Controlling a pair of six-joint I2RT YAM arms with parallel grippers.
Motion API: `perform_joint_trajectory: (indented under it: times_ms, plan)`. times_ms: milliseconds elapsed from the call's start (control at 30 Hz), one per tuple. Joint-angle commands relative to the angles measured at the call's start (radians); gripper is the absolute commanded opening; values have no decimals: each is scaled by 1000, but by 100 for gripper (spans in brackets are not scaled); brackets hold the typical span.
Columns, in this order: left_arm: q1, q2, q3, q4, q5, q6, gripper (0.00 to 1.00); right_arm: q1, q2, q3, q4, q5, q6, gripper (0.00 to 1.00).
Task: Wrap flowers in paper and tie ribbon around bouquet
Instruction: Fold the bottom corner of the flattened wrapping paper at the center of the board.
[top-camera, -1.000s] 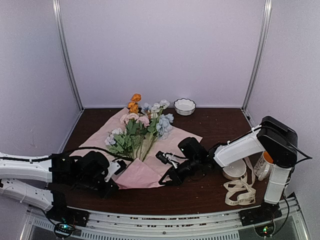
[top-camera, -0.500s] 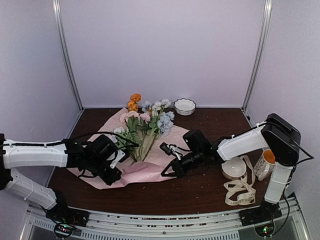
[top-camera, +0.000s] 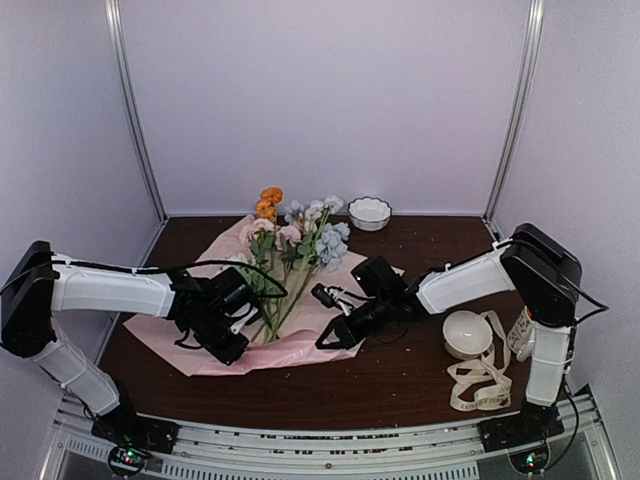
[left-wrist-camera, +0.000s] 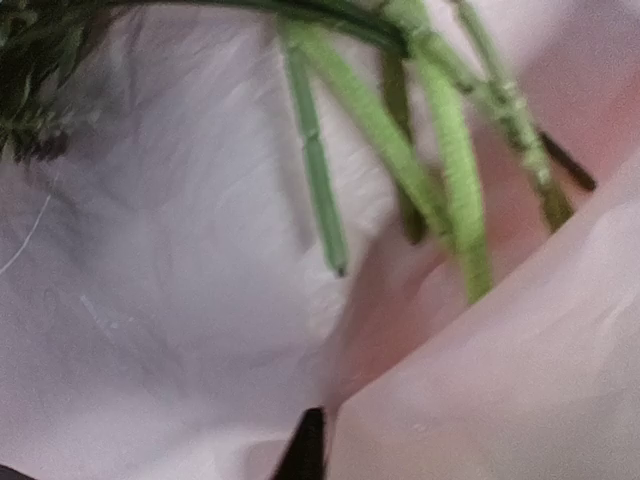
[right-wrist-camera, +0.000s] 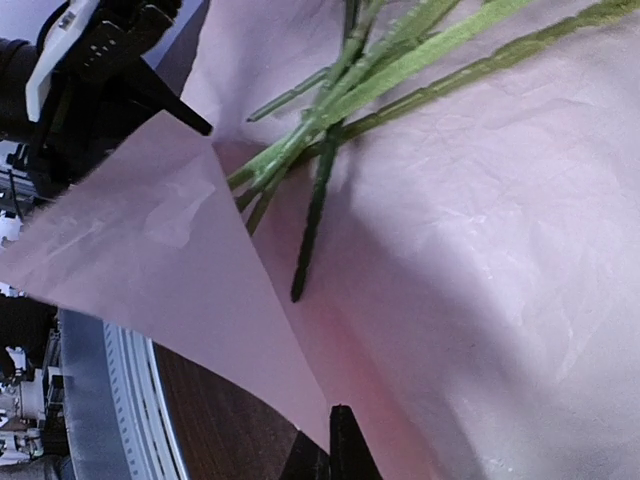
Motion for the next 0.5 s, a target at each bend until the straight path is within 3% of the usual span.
perform_joint_trajectory:
  times_ms: [0, 100, 200, 333, 467]
  plan:
    - [20, -21, 0, -158, -98, -47, 25, -23, 37, 45, -127, 82, 1, 0]
    - [19, -71, 38, -218, -153, -84, 44, -22, 53, 68, -158, 73, 7, 0]
    - [-2, -135, 91, -257, -201, -103, 53, -23, 60, 75, -171, 82, 15, 0]
    - [-146, -199, 162, -220, -255, -57, 54, -22, 61, 77, -169, 75, 39, 0]
    - [-251, -178, 165, -73, -129, 13, 49, -22, 61, 82, -173, 79, 42, 0]
